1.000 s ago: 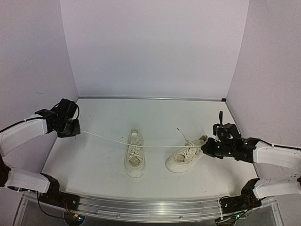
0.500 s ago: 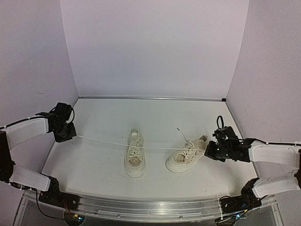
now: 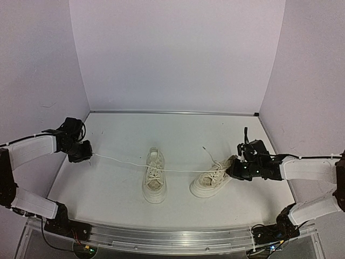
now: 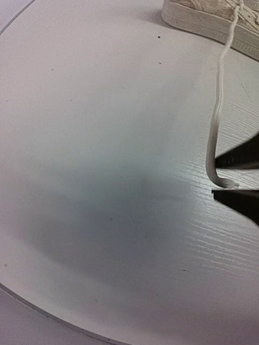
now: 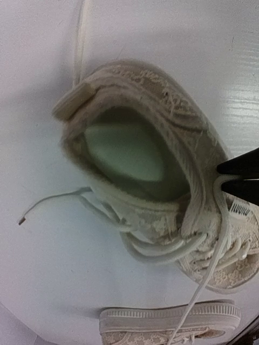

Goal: Tie the shoes

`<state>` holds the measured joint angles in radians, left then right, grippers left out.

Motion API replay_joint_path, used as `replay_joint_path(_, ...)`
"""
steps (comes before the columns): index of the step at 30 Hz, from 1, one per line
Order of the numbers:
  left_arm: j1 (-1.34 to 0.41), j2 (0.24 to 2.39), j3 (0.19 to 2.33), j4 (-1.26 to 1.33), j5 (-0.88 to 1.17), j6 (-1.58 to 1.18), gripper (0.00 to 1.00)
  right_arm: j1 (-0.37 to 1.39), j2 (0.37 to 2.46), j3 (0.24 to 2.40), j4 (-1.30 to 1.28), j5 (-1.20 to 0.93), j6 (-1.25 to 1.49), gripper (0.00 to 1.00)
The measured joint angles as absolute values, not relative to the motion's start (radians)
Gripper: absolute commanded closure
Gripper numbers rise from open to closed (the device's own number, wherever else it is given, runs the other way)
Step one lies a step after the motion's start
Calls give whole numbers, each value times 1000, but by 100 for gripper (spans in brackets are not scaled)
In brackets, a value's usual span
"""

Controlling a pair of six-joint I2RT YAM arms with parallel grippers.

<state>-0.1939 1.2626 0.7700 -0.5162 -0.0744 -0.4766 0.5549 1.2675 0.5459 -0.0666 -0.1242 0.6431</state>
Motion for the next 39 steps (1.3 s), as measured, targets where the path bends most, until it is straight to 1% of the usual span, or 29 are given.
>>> replay_joint_path(1, -197, 1260, 773, -518, -60, -467, 26, 555, 1268, 559, -65, -137, 635, 36)
replay_joint_path(3, -199, 1246, 783, -527, -42, -447, 13, 555, 1267, 582, -63, -152, 624, 27)
replay_joint_path(5, -200, 1219, 809, -555, -34, -429, 4, 555, 1255, 597, -64, -160, 611, 20)
replay_joint_path(6, -200, 1209, 829, -570, -33, -419, 1, 555, 1243, 600, -67, -164, 606, 17)
replay_joint_path(7, -200, 1200, 849, -584, -32, -406, 1, 555, 1228, 604, -71, -167, 602, 15)
replay_joint_path(12, -200, 1183, 958, -611, 9, -344, 1, 555, 1170, 655, -87, -192, 568, 11)
replay_joint_path(16, -243, 1209, 992, -625, 72, -280, 1, 555, 1183, 715, -94, -242, 525, 10)
replay_joint_path(20, -418, 1273, 983, -586, 54, -205, 1, 555, 1234, 786, -92, -293, 482, 10)
replay_joint_path(23, -599, 1309, 902, -478, -8, -134, 1, 555, 1275, 825, -89, -332, 459, 10)
replay_joint_path(25, -664, 1315, 823, -410, -14, -93, 1, 555, 1291, 837, -89, -356, 448, 10)
replay_joint_path(27, -670, 1315, 754, -356, -18, -52, 2, 555, 1300, 839, -85, -379, 443, 10)
replay_joint_path(30, -658, 1316, 692, -283, -23, 13, 7, 555, 1307, 839, -78, -406, 441, 10)
replay_joint_path(32, -656, 1325, 689, -246, -24, 53, 11, 555, 1308, 838, -68, -421, 442, 10)
replay_joint_path(36, -659, 1389, 699, -178, -29, 133, 15, 555, 1308, 836, -59, -440, 442, 10)
replay_joint_path(39, -662, 1433, 716, -192, -42, 218, 17, 555, 1308, 835, -54, -450, 442, 10)
